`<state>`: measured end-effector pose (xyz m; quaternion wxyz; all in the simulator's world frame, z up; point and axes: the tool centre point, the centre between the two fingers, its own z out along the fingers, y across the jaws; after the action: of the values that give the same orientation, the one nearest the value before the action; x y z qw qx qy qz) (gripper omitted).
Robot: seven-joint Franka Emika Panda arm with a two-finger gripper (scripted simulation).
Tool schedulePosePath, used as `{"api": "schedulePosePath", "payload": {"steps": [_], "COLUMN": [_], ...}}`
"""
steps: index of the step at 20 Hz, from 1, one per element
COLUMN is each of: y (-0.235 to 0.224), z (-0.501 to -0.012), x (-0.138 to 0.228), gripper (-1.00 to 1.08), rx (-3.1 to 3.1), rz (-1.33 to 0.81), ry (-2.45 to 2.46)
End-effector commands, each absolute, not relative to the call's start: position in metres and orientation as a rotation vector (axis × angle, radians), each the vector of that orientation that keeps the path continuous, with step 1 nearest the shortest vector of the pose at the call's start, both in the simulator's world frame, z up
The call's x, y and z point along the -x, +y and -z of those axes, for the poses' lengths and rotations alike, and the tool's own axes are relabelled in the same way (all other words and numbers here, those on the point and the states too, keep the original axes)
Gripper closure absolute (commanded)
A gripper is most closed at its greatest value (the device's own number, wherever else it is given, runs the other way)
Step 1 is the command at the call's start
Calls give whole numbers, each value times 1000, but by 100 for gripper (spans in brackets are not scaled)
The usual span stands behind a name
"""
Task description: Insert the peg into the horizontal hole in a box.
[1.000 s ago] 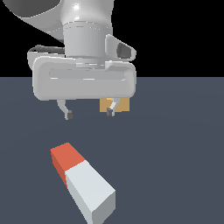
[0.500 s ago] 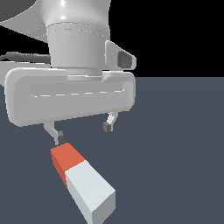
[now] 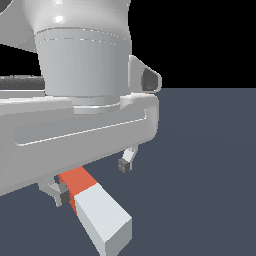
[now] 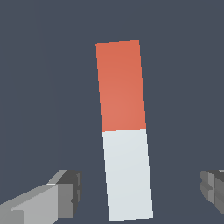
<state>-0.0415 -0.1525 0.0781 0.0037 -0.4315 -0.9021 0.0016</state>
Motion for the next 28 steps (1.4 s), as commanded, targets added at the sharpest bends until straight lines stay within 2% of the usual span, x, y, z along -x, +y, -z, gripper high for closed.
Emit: {"api": "schedulePosePath", "payload": {"steps": [1,19,28], "y": [-160,-172,-171], "z": [-75,-69,-34], "x": [39,33,34], "gripper": [-92,-92,-92], "rx": [1309,1244,1244], "rz": [-3,0,0], "ry": [-2851,-2885,-2885]}}
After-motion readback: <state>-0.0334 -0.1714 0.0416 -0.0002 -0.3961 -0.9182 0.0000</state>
